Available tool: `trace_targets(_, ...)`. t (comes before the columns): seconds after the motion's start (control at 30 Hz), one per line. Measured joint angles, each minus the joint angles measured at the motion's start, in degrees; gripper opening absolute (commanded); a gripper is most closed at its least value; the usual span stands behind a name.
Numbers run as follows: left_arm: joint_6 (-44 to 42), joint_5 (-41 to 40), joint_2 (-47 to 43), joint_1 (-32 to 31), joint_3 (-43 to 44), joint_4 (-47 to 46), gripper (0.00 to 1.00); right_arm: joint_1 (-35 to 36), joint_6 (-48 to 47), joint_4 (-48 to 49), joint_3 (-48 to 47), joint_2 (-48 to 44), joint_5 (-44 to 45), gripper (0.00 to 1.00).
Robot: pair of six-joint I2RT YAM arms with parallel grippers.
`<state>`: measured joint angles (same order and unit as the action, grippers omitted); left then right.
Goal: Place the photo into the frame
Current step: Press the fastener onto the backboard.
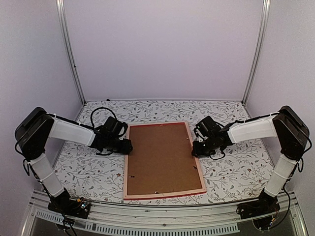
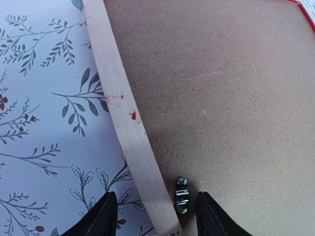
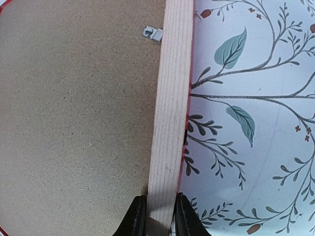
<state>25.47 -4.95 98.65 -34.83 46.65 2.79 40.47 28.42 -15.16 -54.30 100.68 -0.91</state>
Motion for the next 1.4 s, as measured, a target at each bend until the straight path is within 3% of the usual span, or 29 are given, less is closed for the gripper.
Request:
trace_targets(0.33, -0.9, -0.9, 0.3, -0.3, 0.8, 0.5, 0.36, 0.0, -0.1, 0.1, 0.1, 0.0, 0.0, 0.20)
trace_targets(0.53, -0.6, -1.8, 0.5, -0.7, 0.5, -0.3, 0.14, 0.0, -0.1, 0.2, 0.1, 0.0, 0.0, 0.20)
trace_targets(0.63, 0.4, -2.4, 0.5, -0.8, -0.2, -2.1, 0.10, 0.0, 0.0, 0.4, 0.2, 0.0, -0.1, 0.19)
trace_targets(0.67, 0.6, -2.5, 0.4, -0.8, -0.6, -2.6, 0.12, 0.0, 0.1, 0.4, 0.2, 0.0, -0.1, 0.19)
trace_targets(0.87, 0.9, -1.8, 0.2, -0.6, -1.9, -5.1, 0.42, 0.0, 0.9, 0.8, 0.3, -0.1, -0.3, 0.16)
trace_targets(1.0, 1.4, 0.9, 0.0, 1.1, -2.2, -4.9, 0.52, 0.4, 3.3, 2.6, 1.7, -0.8, 0.2, 0.16)
trace_targets(1.2, 2.2, 3.2, -0.2, 2.1, -1.6, -2.4, 0.54, 2.8, 10.2, 7.2, 7.1, -4.0, 1.6, 0.18)
trace_targets(1.4, 2.0, 6.1, 0.6, 2.1, 0.5, 0.2, 0.42, 6.7, 16.1, 7.9, 9.0, -5.6, 3.5, 0.30)
